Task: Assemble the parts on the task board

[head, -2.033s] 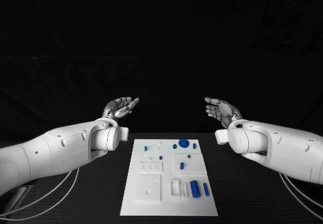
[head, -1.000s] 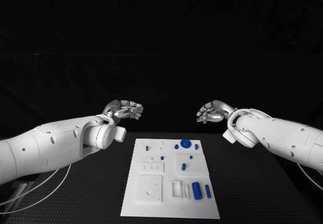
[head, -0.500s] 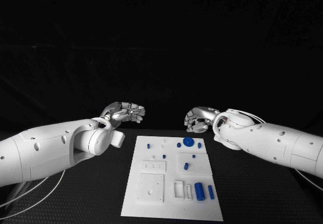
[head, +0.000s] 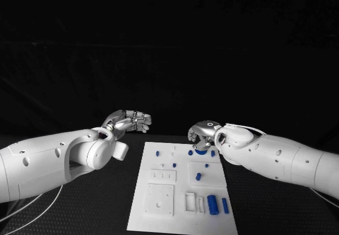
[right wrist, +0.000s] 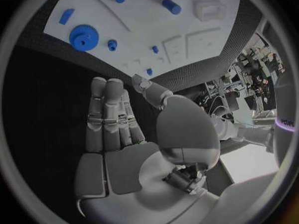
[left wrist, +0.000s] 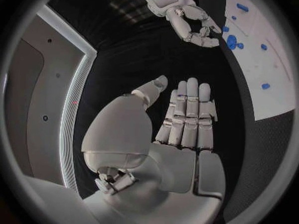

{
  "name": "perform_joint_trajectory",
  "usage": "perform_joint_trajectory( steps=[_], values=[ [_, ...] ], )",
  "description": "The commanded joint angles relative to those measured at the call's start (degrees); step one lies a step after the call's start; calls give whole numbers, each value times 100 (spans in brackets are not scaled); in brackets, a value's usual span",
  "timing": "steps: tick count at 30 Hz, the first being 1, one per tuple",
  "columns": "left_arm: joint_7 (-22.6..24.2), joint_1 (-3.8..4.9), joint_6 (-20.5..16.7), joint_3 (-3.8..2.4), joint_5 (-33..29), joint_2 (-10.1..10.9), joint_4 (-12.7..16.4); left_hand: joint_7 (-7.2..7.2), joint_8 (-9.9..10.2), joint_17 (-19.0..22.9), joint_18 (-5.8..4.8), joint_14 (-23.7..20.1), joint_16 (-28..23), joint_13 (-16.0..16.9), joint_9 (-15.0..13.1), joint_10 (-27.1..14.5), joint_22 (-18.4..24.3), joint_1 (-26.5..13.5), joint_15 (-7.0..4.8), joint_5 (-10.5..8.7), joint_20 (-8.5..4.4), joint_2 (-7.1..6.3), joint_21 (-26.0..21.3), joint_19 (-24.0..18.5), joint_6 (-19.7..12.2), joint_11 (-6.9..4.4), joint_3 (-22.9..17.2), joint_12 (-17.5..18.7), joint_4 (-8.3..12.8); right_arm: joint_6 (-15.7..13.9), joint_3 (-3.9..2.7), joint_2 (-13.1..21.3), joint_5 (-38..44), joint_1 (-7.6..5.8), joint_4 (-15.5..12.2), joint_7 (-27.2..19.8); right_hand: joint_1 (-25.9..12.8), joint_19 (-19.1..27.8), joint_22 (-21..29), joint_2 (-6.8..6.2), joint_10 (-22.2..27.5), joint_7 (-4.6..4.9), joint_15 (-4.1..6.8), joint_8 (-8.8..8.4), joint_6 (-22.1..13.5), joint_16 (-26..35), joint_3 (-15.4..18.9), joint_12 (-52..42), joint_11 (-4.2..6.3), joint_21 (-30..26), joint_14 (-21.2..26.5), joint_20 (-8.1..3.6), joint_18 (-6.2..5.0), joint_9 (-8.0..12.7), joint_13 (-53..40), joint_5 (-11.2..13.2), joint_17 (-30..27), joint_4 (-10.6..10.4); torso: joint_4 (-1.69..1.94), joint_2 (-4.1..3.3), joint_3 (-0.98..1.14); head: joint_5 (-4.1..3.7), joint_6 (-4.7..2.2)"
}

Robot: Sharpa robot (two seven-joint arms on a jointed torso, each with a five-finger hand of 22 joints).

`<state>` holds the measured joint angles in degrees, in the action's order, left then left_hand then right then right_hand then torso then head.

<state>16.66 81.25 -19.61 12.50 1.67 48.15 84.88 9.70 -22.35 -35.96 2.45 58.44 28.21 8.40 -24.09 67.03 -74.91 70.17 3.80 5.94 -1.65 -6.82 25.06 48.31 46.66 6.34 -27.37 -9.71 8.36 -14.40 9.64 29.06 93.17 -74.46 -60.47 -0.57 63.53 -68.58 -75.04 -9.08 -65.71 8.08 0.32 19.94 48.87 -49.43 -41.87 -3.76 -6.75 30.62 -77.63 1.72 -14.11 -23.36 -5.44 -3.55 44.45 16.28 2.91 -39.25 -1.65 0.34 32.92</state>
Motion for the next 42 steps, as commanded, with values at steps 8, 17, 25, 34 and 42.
perform_joint_trajectory(
  steps=[8,17,25,34,42],
  values=[
    [16,13,122,-8,31,-19,71,34,56,-22,107,-38,-36,-6,-24,-7,-104,-109,33,-19,2,2,29,-62,-7,35,-39,53,79,41,3,-61,510,84,32,174,6,-2,-129,-129,113,3,-63,-41,-27,-200,-111,11,-12,128,85,-28,-89,38,80,39,52,-14,45,-187,-8,-20,-60],
    [11,13,144,-8,29,-16,107,41,71,-34,109,-39,-46,-5,-36,-17,-105,-157,35,-20,5,-2,38,-68,-15,42,-65,73,103,16,11,-173,625,188,213,250,-10,24,-120,-232,262,54,-106,-76,-75,-304,-154,18,-56,195,132,-30,-89,67,153,50,41,-34,60,-266,-25,-44,-66],
    [6,13,160,-8,24,21,187,44,79,-40,110,-38,-49,-4,-43,-19,-105,-182,36,-22,6,-3,43,-70,-19,45,-77,81,113,-29,18,-224,725,212,324,312,25,46,-112,-304,372,66,-131,-92,-110,-346,-233,14,-81,217,161,-30,-89,80,166,62,16,-65,78,-329,-36,-49,-92],
    [-7,13,171,-8,19,32,206,48,91,-50,112,-35,-55,-2,-53,-24,-105,-221,36,-23,7,-3,51,-73,-27,49,-95,93,126,-191,17,-257,795,217,422,365,73,42,-110,-322,379,79,-134,-80,-99,-391,-330,-3,-84,243,168,-33,-89,78,157,64,-2,-97,87,-392,-47,-58,-124],
    [-12,14,187,-11,18,47,255,49,95,-55,114,-32,-57,0,-60,-23,-105,-236,35,-23,6,-1,56,-73,-28,50,-106,98,135,-230,17,-342,807,228,534,367,76,39,-110,-324,373,80,-133,-72,-91,-411,-362,-7,-83,256,171,-34,-89,76,154,67,-9,-115,103,-460,-59,-66,-145]
  ],
)
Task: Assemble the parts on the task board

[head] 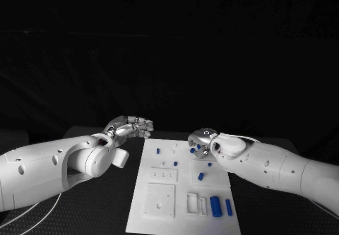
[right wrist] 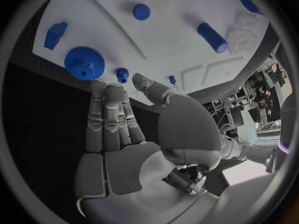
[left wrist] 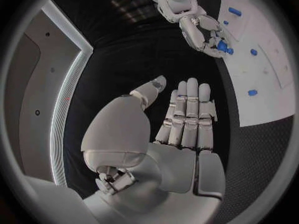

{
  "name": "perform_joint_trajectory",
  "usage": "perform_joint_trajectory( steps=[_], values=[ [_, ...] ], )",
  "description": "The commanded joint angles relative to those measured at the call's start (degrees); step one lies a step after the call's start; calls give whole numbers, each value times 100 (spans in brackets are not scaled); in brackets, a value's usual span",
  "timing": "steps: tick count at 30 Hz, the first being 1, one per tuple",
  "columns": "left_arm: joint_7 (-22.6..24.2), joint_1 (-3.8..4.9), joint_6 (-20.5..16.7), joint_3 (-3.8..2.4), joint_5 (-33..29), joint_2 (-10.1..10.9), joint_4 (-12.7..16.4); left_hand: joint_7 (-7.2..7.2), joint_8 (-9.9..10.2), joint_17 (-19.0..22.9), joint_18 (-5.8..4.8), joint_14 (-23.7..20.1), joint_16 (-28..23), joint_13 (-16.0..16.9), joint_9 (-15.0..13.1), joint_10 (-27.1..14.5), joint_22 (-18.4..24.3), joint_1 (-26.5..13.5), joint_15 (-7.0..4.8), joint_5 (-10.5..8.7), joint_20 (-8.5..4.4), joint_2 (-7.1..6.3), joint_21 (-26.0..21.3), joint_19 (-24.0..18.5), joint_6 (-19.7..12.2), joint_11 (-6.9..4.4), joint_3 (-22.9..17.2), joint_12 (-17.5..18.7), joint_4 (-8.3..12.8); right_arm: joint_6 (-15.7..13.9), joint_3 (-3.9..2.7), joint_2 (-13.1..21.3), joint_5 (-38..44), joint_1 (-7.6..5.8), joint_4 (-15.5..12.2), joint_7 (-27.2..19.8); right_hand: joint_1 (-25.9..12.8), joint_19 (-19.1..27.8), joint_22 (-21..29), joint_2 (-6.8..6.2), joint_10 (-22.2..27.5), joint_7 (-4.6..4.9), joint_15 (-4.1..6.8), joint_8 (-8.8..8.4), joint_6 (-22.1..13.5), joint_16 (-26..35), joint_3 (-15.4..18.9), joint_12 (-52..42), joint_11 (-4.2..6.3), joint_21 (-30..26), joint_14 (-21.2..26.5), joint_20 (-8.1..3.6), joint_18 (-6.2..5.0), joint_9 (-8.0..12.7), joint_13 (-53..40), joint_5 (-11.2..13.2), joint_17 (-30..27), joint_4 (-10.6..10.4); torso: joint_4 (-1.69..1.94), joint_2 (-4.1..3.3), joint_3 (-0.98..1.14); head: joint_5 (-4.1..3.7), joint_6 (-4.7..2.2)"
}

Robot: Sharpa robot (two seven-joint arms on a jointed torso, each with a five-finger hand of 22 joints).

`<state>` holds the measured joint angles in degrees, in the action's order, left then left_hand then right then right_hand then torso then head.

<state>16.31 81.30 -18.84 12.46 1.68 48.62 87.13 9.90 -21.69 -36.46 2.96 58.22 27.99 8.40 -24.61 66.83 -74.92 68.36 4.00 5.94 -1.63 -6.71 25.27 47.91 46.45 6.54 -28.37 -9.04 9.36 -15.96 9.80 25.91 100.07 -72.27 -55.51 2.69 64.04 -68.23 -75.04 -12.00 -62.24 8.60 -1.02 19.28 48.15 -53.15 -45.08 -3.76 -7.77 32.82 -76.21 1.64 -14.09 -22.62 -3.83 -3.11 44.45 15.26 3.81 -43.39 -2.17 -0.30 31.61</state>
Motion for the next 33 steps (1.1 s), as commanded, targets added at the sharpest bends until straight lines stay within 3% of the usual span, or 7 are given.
perform_joint_trajectory(
  steps=[1,14,23,30,33],
  values=[
    [21,10,114,-8,17,1,33,29,29,-6,63,-10,-35,0,-8,-3,-104,-57,14,-23,5,-13,35,-33,-8,29,-7,31,37,-68,1,-38,117,10,55,37,24,3,-109,-30,25,29,1,-5,-19,-42,-44,-8,19,37,30,-26,-91,2,-7,24,-10,-15,17,-59,-9,-5,-18],
    [16,10,125,-12,17,-24,16,30,35,-14,65,-6,-37,2,-16,-4,-104,-77,13,-23,4,-10,41,-33,-10,31,-20,39,47,-8,1,-61,135,76,151,7,10,15,-112,16,-137,22,44,61,82,-105,-89,-65,65,79,46,-33,-91,-24,-36,24,-36,-18,34,-145,-32,-31,-11],
    [9,10,134,-12,16,-23,5,32,40,-19,65,-4,-39,3,-22,-5,-104,-97,13,-23,5,-7,46,-34,-12,33,-28,44,52,-2,1,-50,185,77,153,11,-14,21,-112,78,-349,6,105,140,223,-160,-113,-119,128,130,55,-40,-91,-52,-68,25,-67,12,30,-171,-29,-43,4],
    [3,10,135,-12,16,-29,6,32,43,-23,65,-3,-41,4,-27,-5,-104,-110,13,-24,4,-5,49,-35,-14,34,-35,48,56,-35,0,-63,265,77,128,25,-16,-5,-121,217,-589,-38,183,234,410,-243,-152,-189,209,209,37,-65,-91,-91,-124,29,-74,51,34,-196,-27,-50,-8],
    [2,10,142,-12,16,-33,5,32,44,-24,65,-3,-42,5,-28,-5,-104,-112,13,-23,4,-5,50,-35,-14,33,-37,48,58,-55,0,-63,331,77,128,44,4,-48,-130,306,-753,-102,241,311,554,-336,-194,-247,268,288,6,-97,-91,-130,-167,33,-41,85,35,-197,-28,-51,-5]
  ],
)
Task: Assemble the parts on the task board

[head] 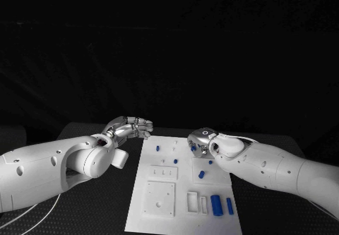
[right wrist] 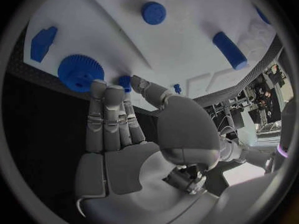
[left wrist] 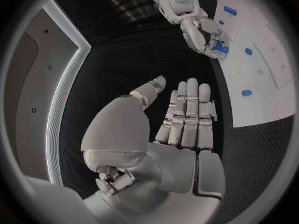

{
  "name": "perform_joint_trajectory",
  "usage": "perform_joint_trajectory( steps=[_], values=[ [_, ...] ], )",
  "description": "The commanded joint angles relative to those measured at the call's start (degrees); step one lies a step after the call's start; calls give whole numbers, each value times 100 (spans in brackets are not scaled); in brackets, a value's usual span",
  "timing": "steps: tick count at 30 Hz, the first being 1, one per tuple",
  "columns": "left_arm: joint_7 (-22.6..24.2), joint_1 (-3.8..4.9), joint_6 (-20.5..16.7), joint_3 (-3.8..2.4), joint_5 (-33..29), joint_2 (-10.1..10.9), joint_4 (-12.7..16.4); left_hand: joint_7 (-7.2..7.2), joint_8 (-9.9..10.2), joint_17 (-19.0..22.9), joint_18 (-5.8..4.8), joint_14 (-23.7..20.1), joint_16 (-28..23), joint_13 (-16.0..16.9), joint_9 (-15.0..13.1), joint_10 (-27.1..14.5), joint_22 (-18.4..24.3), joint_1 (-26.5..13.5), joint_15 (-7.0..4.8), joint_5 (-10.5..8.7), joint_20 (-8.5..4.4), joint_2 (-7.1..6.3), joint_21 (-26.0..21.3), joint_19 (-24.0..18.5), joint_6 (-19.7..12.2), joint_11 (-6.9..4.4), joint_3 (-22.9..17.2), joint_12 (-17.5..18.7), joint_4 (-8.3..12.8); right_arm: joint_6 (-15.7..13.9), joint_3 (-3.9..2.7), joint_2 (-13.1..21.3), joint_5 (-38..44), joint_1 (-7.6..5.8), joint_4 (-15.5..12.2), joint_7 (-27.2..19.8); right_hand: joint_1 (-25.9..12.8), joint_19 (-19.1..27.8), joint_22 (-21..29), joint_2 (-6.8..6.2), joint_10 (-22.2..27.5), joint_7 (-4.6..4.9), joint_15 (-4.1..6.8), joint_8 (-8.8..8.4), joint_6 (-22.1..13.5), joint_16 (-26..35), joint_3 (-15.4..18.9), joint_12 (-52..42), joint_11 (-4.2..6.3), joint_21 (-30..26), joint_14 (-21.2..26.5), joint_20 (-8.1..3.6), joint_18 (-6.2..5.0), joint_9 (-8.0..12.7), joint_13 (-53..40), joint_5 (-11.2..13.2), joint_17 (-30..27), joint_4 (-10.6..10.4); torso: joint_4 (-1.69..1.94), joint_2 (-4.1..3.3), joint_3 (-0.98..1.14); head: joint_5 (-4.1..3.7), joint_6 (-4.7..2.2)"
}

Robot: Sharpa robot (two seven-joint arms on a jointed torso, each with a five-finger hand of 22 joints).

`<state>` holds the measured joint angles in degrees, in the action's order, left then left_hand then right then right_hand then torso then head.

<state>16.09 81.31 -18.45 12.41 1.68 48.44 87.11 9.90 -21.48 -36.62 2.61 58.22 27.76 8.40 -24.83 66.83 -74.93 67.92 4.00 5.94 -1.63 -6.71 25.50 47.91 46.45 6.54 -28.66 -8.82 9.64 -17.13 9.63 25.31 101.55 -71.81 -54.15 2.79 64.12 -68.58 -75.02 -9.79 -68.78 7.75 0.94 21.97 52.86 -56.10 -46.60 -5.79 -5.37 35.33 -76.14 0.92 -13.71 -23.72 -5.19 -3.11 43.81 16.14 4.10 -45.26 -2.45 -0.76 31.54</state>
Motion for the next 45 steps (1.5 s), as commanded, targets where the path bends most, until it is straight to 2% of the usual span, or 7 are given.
perform_joint_trajectory(
  steps=[1,4,7,18,29,35,45],
  values=[
    [21,9,104,-6,16,-13,9,32,23,-9,101,-3,-19,5,-6,-5,-103,-68,13,-23,3,-4,28,-36,-14,34,-10,27,31,56,18,0,216,31,-8,50,12,-36,-137,150,-173,-46,75,81,154,-84,-55,-73,58,76,-15,-39,-129,-41,-52,32,40,16,6,-9,1,-5,1],
    [13,9,106,-6,16,-8,2,32,24,-10,101,-3,-20,5,-8,-5,-103,-71,12,-23,3,-4,29,-36,-14,34,-13,28,34,37,18,6,275,31,4,86,59,-129,-145,288,-351,-99,156,163,318,-279,-78,-129,137,233,-51,-79,-129,-94,-109,31,146,51,6,-14,3,-6,-5],
    [13,9,103,-6,16,-5,-3,32,24,-11,102,-3,-20,6,-9,-4,-103,-72,12,-24,3,-4,30,-36,-13,34,-15,29,36,-8,18,14,332,32,11,116,81,-142,-143,332,-426,-111,184,190,384,-372,-93,-141,167,317,-17,-82,-129,-120,-136,32,211,55,4,-19,6,-5,-11],
    [9,9,115,-6,16,1,3,32,29,-16,103,-2,-23,7,-15,-8,-103,-80,12,-24,3,-5,34,-38,-16,34,-25,35,49,-416,15,28,404,31,-120,247,100,-95,-130,291,-579,-144,239,222,500,-469,-133,-149,222,454,80,-79,-129,-167,-198,32,279,51,7,-32,3,2,-73],
    [14,11,99,-6,16,2,-6,34,35,-21,103,-3,-27,7,-22,-15,-103,-91,12,-23,3,-4,38,-40,-21,36,-36,44,63,-1112,11,-77,441,-15,-291,551,118,-91,-126,257,-611,-159,252,225,538,-485,-178,-135,235,496,90,-83,-129,-179,-214,32,283,49,7,-44,-4,11,-138],
    [17,14,99,-7,16,-19,-13,35,37,-24,103,-3,-29,7,-25,-16,-103,-95,12,-23,3,-5,41,-41,-21,37,-41,47,69,-1207,9,-223,502,-22,-296,695,124,-88,-125,234,-623,-165,255,223,553,-491,-204,-127,238,513,94,-81,-129,-183,-219,32,284,46,16,-50,-3,10,-138],
    [14,15,115,-9,16,-105,-49,36,40,-28,103,-2,-31,9,-30,-16,-103,-104,13,-23,3,0,44,-41,-22,38,-48,51,76,-1195,8,-479,623,-42,-59,788,121,-80,-123,217,-633,-168,256,220,563,-493,-226,-119,240,524,98,-77,-128,-185,-224,32,282,44,43,-61,-17,25,-138]
  ],
)
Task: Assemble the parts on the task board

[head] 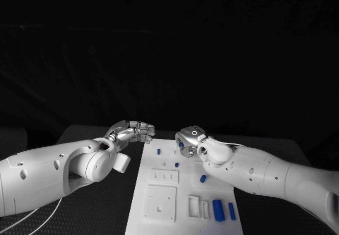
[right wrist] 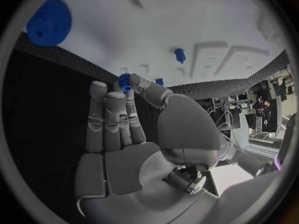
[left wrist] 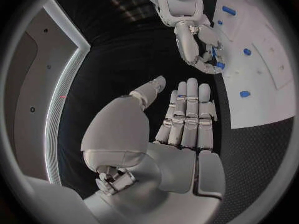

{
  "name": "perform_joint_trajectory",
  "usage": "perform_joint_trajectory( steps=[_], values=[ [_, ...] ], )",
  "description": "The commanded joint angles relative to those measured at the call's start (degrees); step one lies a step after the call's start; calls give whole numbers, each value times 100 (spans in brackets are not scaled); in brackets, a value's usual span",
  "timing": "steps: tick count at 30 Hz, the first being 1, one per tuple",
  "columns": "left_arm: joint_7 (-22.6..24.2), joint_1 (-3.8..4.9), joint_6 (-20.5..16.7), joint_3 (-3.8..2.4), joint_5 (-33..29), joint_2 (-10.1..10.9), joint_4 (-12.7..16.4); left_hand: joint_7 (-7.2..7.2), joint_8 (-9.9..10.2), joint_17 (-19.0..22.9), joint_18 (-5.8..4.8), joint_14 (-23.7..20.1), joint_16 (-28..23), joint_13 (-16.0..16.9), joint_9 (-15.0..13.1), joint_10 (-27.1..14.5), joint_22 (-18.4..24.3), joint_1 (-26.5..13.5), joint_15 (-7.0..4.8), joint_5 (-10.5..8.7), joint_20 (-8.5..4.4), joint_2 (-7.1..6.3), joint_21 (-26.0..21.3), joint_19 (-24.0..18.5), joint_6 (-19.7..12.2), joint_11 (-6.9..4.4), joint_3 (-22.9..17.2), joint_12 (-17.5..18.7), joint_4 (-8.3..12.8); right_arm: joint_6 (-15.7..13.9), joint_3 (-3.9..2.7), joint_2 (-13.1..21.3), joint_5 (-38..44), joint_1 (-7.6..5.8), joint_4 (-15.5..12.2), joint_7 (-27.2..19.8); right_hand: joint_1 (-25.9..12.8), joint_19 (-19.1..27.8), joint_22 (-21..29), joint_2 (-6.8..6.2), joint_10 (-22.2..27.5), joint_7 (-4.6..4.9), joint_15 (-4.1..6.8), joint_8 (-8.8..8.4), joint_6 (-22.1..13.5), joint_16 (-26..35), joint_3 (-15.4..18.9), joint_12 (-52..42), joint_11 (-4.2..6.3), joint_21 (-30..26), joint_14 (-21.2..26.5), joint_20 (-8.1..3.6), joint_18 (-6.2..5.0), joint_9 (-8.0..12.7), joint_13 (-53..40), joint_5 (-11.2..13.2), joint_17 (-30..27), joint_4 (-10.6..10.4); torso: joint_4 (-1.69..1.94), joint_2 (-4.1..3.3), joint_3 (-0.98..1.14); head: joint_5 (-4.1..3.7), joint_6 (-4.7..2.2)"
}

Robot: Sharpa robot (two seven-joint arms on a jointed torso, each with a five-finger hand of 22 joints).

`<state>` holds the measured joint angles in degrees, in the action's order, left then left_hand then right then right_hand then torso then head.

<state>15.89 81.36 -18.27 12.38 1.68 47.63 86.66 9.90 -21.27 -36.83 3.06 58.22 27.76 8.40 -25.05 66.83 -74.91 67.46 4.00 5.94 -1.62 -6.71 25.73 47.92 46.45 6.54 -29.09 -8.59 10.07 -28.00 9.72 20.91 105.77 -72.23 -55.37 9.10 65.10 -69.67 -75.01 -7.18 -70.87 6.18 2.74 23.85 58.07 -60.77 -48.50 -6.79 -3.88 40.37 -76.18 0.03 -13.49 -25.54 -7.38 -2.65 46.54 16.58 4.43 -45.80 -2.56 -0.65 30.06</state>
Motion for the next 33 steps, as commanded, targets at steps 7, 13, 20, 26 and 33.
perform_joint_trajectory(
  steps=[7,13,20,26,33],
  values=[
    [34,29,100,-9,15,-54,-23,36,21,-8,58,-2,-32,9,-11,-15,-105,-63,13,-23,3,0,23,-42,-22,38,-8,29,36,-169,-2,-94,248,-13,112,231,23,59,-120,-78,-441,-17,75,26,59,-17,-93,-4,90,28,118,33,-146,-8,-13,-14,-1,-3,43,-15,-30,4,0],
    [34,46,102,-10,16,-75,-23,36,22,-10,58,-2,-33,10,-13,-15,-104,-67,13,-23,3,0,24,-43,-22,39,-11,31,41,-130,-3,-175,242,-30,164,212,23,61,-119,-90,-447,-19,76,24,66,-18,-109,1,91,34,118,37,-146,-9,-16,-14,-3,-5,83,-31,-63,-21,-9],
    [34,110,92,-13,16,-68,28,37,24,-12,59,-1,-34,11,-16,-14,-105,-71,13,-23,3,1,26,-44,-23,39,-15,32,46,-112,-2,-253,237,-29,302,175,20,62,-118,-93,-449,-18,76,21,66,-18,-119,5,91,37,118,40,-146,-9,-17,-14,-5,-7,124,-71,-92,-3,-12],
    [35,135,90,-14,16,-69,39,36,24,-14,59,-1,-35,11,-18,-14,-105,-72,13,-24,3,0,27,-44,-22,40,-17,33,50,-84,-1,-276,234,-29,319,164,19,63,-118,-95,-450,-18,76,20,67,-18,-123,6,91,39,118,41,-147,-9,-18,-14,-5,-7,143,-103,-107,0,-13],
    [36,139,91,-15,16,-74,36,36,26,-15,59,0,-36,12,-20,-14,-105,-74,12,-24,3,-2,28,-45,-23,40,-19,35,55,-82,-1,-256,231,-27,333,166,18,63,-118,-96,-451,-18,76,19,67,-18,-127,8,91,40,118,43,-147,-9,-19,-14,-6,-7,151,-131,-117,-22,1]
  ],
)
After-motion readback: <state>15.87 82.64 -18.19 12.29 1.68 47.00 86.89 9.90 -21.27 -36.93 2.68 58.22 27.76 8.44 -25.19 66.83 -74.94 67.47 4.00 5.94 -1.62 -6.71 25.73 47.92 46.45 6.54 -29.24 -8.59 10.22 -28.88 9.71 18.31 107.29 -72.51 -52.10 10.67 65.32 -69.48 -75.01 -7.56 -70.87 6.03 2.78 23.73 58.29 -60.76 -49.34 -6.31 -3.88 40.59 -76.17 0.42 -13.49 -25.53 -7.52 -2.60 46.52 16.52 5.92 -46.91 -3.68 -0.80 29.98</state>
